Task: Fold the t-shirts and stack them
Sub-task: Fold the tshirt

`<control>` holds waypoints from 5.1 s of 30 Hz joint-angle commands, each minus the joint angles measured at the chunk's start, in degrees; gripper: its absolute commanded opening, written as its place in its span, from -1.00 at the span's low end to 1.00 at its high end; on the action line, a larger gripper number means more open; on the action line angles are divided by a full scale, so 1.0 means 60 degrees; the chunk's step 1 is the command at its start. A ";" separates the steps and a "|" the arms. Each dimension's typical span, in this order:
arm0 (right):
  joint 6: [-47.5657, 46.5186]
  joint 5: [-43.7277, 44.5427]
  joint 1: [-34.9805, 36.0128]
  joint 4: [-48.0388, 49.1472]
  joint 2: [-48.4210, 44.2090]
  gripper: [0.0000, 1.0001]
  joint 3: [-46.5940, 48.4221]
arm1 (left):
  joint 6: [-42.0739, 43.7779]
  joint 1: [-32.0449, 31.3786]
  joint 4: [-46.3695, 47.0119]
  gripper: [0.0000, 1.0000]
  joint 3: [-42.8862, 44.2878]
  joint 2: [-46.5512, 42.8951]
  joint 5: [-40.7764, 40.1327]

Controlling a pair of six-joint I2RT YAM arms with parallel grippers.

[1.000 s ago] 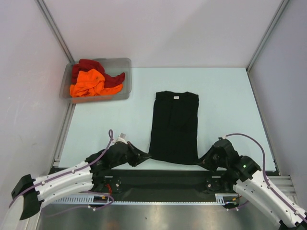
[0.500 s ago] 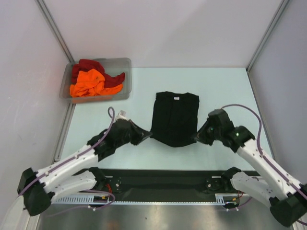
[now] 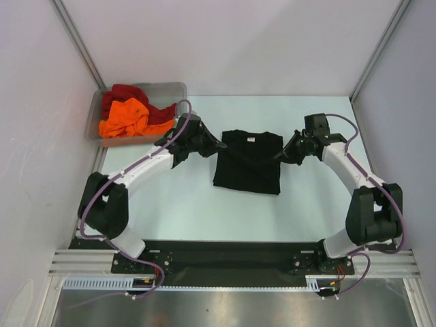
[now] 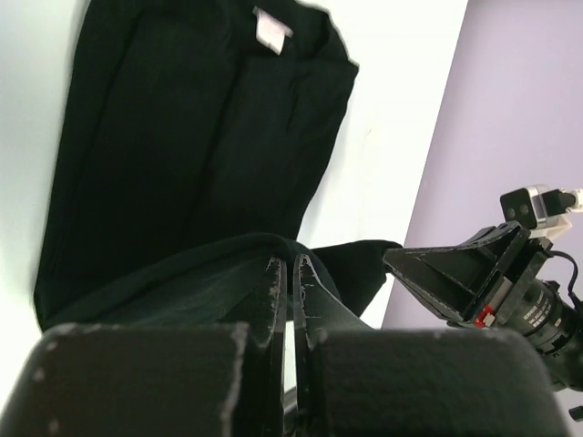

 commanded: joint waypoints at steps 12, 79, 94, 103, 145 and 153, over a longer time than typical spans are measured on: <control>-0.0809 -0.1498 -0.1129 0.0536 0.2749 -1.00 0.2985 | 0.0320 0.0671 0.0962 -0.99 0.2840 0.2644 0.0779; -0.2961 -0.2069 -0.1906 -0.0870 0.6779 0.29 0.7954 | 0.4391 0.1478 -0.1749 -0.10 0.6591 0.5019 0.2799; 0.0859 -0.4838 -0.1510 0.5222 0.7452 -0.49 0.5348 | 0.3425 0.1287 0.0932 -0.23 0.6104 0.6407 0.4104; 0.0906 -0.4606 -0.1715 0.5665 0.8624 -0.51 0.5478 | 0.2532 0.1594 0.1592 -0.23 0.6619 0.8006 0.3973; -0.1848 -0.5498 -0.0908 0.3437 0.5462 -0.72 0.0559 | 0.4785 0.0789 0.0158 -0.28 0.1771 0.5107 0.4310; -0.2671 -0.5175 -0.1335 0.1898 0.4159 -0.65 0.0703 | 0.5154 0.0672 -0.0795 -0.28 0.1946 0.3762 0.3885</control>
